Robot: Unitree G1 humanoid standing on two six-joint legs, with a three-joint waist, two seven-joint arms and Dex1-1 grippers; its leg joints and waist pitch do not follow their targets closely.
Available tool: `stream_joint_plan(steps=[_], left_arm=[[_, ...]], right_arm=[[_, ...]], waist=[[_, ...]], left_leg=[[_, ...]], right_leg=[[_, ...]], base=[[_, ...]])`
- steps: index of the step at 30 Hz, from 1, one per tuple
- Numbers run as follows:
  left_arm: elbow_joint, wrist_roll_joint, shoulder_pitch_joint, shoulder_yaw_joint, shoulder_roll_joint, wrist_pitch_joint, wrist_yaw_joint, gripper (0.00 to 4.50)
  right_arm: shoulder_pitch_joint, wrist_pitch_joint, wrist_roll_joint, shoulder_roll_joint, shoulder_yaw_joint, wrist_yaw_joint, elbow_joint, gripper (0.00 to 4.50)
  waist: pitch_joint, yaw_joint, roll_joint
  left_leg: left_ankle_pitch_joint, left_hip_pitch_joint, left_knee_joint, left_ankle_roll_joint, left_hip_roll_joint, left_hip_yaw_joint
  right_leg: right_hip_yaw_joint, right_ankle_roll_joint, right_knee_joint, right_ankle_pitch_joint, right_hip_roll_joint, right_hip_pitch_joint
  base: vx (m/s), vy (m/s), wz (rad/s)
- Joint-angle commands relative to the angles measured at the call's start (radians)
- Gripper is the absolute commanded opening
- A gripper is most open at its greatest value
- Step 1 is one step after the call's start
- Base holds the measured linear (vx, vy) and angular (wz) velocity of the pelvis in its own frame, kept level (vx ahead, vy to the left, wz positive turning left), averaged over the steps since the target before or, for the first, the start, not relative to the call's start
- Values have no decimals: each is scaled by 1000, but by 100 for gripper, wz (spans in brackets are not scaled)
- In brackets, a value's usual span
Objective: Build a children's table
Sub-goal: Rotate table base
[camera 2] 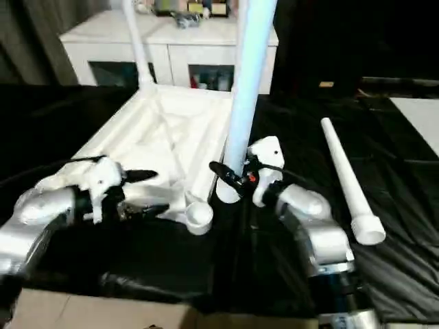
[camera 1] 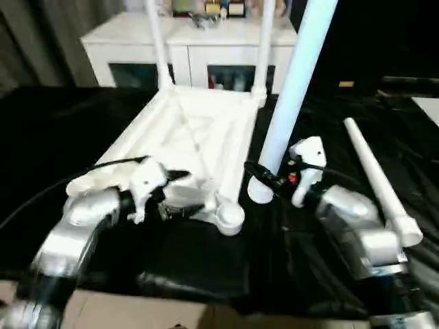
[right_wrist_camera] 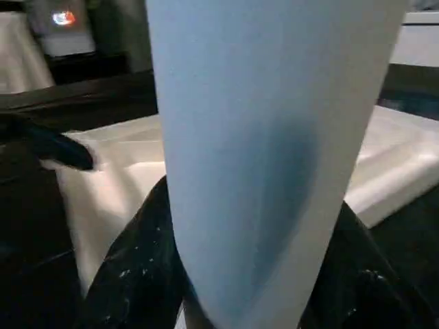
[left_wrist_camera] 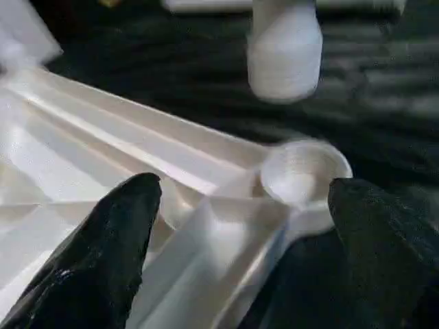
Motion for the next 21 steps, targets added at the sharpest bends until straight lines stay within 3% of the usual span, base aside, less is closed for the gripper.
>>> stream_joint_plan(steps=[1, 3, 4, 7, 8, 11, 13, 15, 16, 20, 21], left_arm=[[49, 25, -22, -25, 15, -27, -51, 435], [124, 38, -67, -47, 22, -48, -103, 435], [211, 73, -112, -68, 24, -94, -148, 435], [279, 101, -153, -83, 25, -133, -174, 398], [319, 109, -176, -90, 23, -157, -183, 398], [400, 128, -226, -108, 17, -199, -208, 356], [437, 137, -249, -117, 11, -211, -224, 354], [511, 157, -288, -131, -1, -248, -244, 332], [538, 169, -301, -136, -5, -274, -246, 319], [619, 191, -342, -150, -27, -313, -281, 300], [644, 200, -355, -160, -35, -326, -293, 285]], right_arm=[[-15, 9, 14, -12, 10, 45, -31, 186], [-16, 14, 18, -36, 17, 81, -28, 186], [-15, 20, 22, -63, 30, 109, -32, 186], [-15, 37, 35, -78, 35, 128, -48, 186], [-13, 42, 42, -82, 36, 137, -54, 186], [-12, 40, 39, -90, 43, 157, -54, 186], [-17, 36, 35, -90, 45, 164, -44, 186], [-25, 28, 32, -91, 49, 172, -28, 186], [-27, 27, 32, -93, 52, 175, -24, 186], [-31, 26, 32, -95, 63, 189, -18, 186], [-32, 24, 29, -94, 66, 191, -15, 186]], waist=[[-59, 0, 4], [-51, -7, 9], [-55, -7, 8], [-58, -8, 4], [-60, -8, -2], [-65, -4, -1], [-74, 1, -1], [-87, 6, -1], [-89, 8, 0], [-88, 13, 1], [-86, 16, 11]], left_leg=[[-219, 11, -94, -12, 69, -24], [-316, 6, -99, -24, 68, -24], [-341, 9, -100, -30, 67, -27], [-314, 4, -100, -29, 71, -27], [-290, 4, -96, -18, 70, -24], [-235, -1, -91, -3, 72, -20], [-159, -6, -84, 9, 74, -18], [-55, -11, -70, 44, 71, -13], [-34, -13, -68, 55, 72, -13], [-47, -18, -64, 84, 75, -10], [-62, -20, -62, 82, 77, -10]], right_leg=[[51, -165, -97, -264, -73, 28], [46, -176, -102, -357, -73, 22], [45, -166, -106, -392, -74, 22], [47, -180, -101, -334, -76, 23], [46, -195, -99, -292, -74, 21], [46, -224, -91, -209, -76, 24], [42, -252, -77, -88, -76, 29], [37, -279, -59, 93, -71, 29], [35, -288, -54, 137, -71, 28], [32, -312, -52, 169, -75, 26], [31, -314, -52, 150, -76, 22]], base=[[0, 0, 0], [0, 0, 0], [0, 0, 0], [0, 0, 0], [0, 0, 0], [0, 0, 0], [0, 0, 0], [0, 0, 0], [0, 0, 0], [0, 0, 0], [0, 0, 0]])
